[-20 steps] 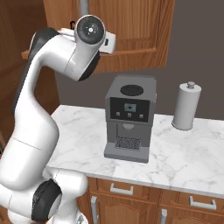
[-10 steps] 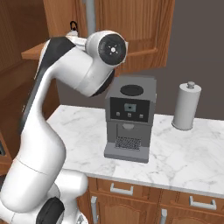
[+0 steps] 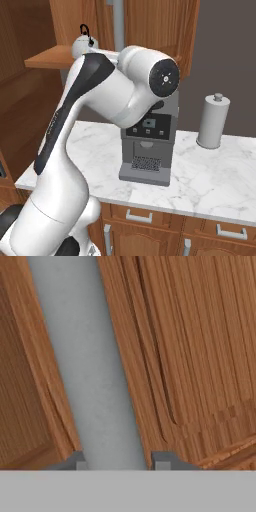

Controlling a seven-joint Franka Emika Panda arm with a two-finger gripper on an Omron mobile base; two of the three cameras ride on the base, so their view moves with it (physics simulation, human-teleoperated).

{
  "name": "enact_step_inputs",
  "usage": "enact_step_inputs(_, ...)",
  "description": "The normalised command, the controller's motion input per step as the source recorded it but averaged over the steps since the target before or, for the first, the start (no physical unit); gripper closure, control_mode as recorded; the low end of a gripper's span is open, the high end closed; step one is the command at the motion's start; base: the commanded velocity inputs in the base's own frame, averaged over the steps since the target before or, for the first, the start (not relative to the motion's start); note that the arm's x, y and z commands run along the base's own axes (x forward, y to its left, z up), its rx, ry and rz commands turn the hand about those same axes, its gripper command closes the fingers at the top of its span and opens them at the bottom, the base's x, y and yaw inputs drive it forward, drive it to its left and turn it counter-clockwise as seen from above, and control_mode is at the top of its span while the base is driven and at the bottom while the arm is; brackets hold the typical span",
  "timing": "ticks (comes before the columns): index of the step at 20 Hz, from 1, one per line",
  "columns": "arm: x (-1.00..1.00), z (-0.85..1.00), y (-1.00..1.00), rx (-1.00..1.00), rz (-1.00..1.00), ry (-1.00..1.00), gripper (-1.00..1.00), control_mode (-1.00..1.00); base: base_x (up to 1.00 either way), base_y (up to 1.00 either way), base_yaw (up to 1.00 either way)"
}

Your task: Open the cabinet, pick the kettle from the cabinet, and place it in the sink.

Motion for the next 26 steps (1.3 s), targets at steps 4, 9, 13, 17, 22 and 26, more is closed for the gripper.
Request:
enact_step_inputs(4, -0.28, -0.03, -0.41, 0.00, 0.02, -0.05, 1.00, -1.00, 0.00, 0.00, 0.00)
enact_step_inputs(9, -0.20, -0.24, -0.24, 0.00, 0.00, -0.10, -1.00, -1.00, 0.00, 0.00, 0.00)
enact_step_inputs(13, -0.05, -0.32, -0.14, -0.02, -0.04, -0.09, -1.00, -1.00, 0.00, 0.00, 0.00)
enact_step_inputs(17, -0.02, -0.17, -0.29, 0.00, -0.12, -0.04, -1.00, -1.00, 0.00, 0.00, 0.00)
enact_step_inputs(22, -0.14, -0.07, -0.16, 0.00, -0.22, 0.00, -1.00, -1.00, 0.00, 0.00, 0.00)
enact_step_inputs(26, -0.32, -0.02, 0.12, 0.01, -0.27, 0.05, -1.00, -1.00, 0.00, 0.00, 0.00)
